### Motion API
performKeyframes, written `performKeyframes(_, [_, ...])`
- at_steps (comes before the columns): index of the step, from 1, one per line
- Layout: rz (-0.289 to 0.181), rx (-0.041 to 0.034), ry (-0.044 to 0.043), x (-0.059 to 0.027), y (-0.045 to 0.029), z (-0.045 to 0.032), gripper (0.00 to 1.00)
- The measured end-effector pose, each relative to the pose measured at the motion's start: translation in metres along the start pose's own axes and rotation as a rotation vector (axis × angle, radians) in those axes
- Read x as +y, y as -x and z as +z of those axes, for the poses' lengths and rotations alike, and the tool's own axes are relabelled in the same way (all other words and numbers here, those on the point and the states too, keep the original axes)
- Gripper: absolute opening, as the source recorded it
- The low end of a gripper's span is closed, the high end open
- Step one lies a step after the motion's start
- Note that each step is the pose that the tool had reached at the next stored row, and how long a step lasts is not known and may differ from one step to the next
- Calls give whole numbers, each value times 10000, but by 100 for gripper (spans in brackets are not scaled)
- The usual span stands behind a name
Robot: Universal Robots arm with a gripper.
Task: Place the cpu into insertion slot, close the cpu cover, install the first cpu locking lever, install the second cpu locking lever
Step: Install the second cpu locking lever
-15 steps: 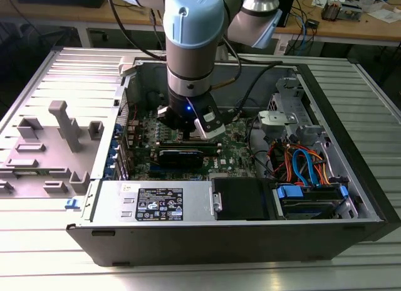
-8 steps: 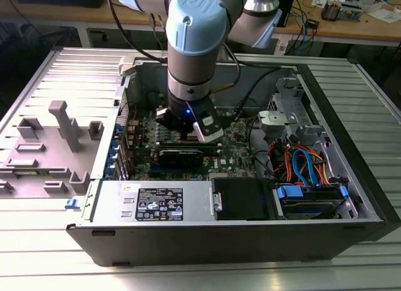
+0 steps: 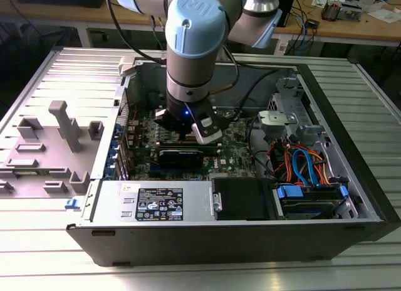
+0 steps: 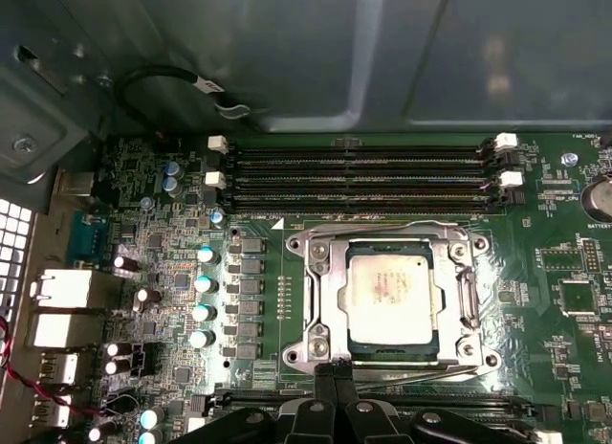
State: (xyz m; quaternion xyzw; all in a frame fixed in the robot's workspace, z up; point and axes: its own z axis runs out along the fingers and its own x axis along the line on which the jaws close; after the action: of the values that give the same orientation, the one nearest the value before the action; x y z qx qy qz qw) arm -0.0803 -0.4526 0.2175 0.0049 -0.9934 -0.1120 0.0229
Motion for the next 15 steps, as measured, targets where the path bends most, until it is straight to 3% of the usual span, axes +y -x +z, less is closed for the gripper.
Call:
performKeyframes(10, [-2,0,20,-8,-55,41,11])
performKeyframes(12, [-8,-1,134,-14,-96,101,11])
performKeyframes(15, [-10,1,171,-21,-121,131,11])
